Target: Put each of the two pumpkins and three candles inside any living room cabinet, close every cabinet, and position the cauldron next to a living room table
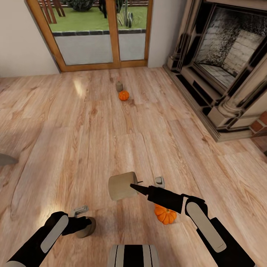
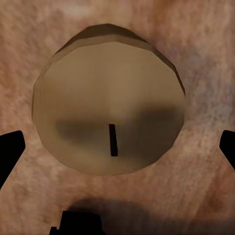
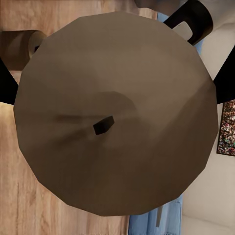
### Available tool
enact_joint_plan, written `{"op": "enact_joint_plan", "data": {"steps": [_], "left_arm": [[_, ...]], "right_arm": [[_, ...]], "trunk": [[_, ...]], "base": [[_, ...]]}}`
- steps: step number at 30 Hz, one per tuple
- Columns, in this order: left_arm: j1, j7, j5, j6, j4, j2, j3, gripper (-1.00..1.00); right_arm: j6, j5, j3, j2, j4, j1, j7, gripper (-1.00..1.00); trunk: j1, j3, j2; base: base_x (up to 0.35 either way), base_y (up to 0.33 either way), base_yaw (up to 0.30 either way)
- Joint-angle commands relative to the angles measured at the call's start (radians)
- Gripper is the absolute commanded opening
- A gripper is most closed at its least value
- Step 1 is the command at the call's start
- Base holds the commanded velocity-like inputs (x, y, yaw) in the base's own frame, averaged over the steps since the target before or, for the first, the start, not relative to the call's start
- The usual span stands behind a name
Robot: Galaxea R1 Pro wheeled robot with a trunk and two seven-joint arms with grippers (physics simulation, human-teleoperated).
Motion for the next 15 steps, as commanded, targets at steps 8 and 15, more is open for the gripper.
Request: {"op": "enact_joint_plan", "data": {"steps": [8, 15], "left_arm": [[0.0, 0.01, 0.011, 0.001, -0.001, 0.003, -0.002, 1.0], [-0.001, 0.01, 0.011, 0.001, -0.001, 0.003, -0.002, 1.0]], "right_arm": [[0.003, -0.003, 0.001, -0.001, 0.0, 0.0, 0.001, -1.0], [0.003, -0.003, 0.001, -0.001, -0.001, -0.001, 0.001, -1.0]], "trunk": [[0.0, -0.001, 0.0], [0.0, -0.001, 0.0]], "base": [[0.091, 0.072, 0.0], [0.009, 0.008, 0.0]]}}
